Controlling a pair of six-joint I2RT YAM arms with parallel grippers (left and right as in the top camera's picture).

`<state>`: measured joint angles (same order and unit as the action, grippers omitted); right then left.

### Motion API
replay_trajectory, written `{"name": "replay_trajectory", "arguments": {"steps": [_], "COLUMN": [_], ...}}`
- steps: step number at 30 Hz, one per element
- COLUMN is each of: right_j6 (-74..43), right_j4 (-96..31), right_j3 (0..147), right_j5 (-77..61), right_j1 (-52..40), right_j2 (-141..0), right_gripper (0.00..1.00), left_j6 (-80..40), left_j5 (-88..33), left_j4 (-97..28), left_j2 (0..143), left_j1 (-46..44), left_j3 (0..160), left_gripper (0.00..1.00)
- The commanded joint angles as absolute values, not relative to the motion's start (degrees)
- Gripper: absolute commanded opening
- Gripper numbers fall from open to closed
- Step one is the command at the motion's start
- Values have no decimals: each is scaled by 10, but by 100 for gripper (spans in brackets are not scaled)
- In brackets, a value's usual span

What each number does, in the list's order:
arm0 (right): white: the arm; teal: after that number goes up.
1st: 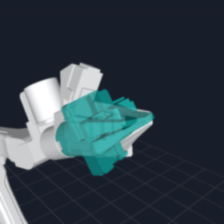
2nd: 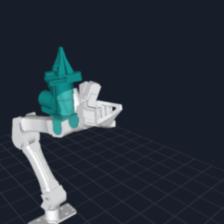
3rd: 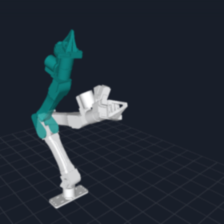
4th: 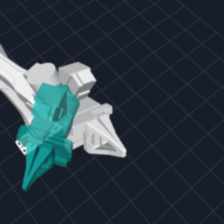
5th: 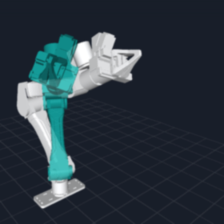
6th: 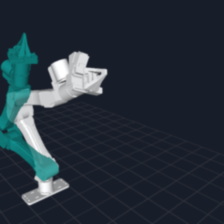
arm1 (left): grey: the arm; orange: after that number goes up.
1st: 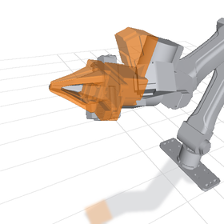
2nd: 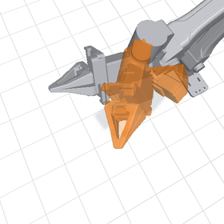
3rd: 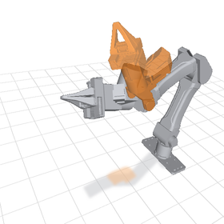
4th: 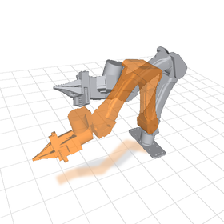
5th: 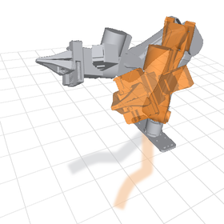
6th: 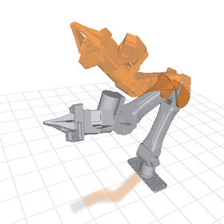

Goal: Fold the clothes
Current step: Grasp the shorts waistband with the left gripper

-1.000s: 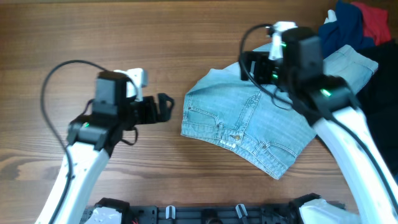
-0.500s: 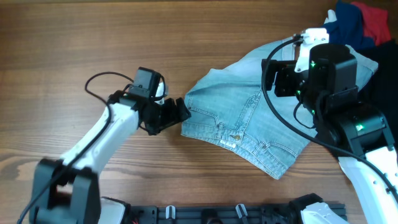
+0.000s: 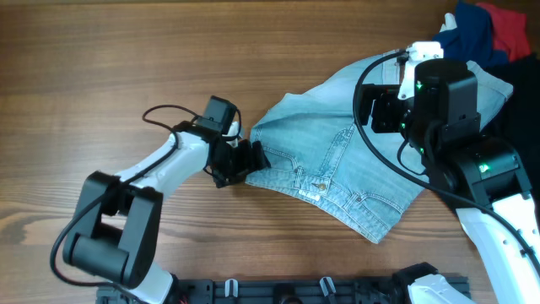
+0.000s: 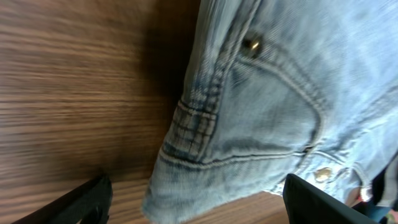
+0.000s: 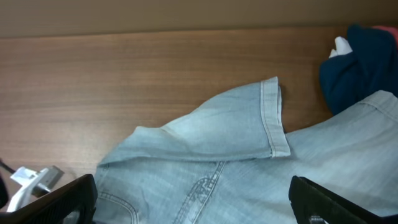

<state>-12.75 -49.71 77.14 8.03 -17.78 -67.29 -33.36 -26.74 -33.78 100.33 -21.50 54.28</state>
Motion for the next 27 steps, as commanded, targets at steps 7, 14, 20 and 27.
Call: {"name": "replay_trajectory", "arguments": {"steps": [7,14,20,27], "right_j6": [-137,-137,-135,-135], "right_j4": [-502,-503,-521,-538], "right_j3": [777,777,777,777], "right_j5": [95,94,77,44], "right_j1": [-175,-175,-175,-175], "right_j2": [-676,-677,-695,-772], "right_gripper": [99,97,96,97], "left_j6": [-339,-333,-284,-225], "left_j5": [-276,-258,-183,-175], "left_j4": [-321,-335,-354,-344], "left_j2": [1014,1003,946,915], "left_j1": [-235,-204,-87,79], "left_j3": [552,552,552,602], "left_gripper": [4,4,4,4]}}
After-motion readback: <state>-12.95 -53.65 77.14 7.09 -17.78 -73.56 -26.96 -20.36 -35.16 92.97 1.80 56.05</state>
